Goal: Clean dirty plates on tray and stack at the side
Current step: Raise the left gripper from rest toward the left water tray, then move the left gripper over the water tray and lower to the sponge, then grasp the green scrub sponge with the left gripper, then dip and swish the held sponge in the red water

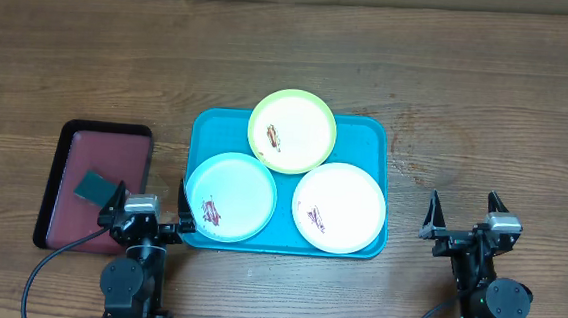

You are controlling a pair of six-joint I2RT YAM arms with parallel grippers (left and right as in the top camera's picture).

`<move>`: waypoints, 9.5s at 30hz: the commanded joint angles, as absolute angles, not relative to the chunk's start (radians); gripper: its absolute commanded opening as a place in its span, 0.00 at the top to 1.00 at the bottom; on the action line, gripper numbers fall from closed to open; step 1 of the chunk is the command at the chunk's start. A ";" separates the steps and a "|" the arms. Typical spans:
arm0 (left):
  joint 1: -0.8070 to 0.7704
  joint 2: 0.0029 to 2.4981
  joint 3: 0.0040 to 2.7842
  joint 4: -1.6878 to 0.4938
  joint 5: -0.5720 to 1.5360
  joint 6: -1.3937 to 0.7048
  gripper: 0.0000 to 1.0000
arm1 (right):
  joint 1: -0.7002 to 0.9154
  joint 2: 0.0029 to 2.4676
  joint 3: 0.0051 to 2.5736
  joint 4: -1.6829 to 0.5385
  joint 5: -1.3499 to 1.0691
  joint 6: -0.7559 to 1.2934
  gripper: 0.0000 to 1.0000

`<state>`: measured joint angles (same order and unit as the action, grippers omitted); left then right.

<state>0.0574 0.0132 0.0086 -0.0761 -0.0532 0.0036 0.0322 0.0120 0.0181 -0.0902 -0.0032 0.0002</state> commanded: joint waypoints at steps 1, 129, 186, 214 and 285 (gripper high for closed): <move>0.050 0.004 0.006 -0.075 -0.044 0.020 0.00 | 0.027 0.003 0.008 -0.084 -0.001 0.004 0.00; 0.205 1.571 1.377 -1.143 -0.077 -0.532 0.00 | 0.027 0.003 0.008 -0.084 -0.001 0.004 0.00; 0.542 1.909 1.117 -0.867 0.203 -0.516 0.81 | 0.027 0.003 0.008 -0.084 -0.001 0.004 0.00; 0.543 1.909 1.117 -0.881 0.137 -0.519 0.90 | 0.027 0.003 0.008 -0.084 -0.001 0.004 0.00; 0.543 1.909 1.117 -0.665 -0.131 -0.500 0.96 | 0.027 0.003 0.008 -0.084 -0.001 0.004 0.00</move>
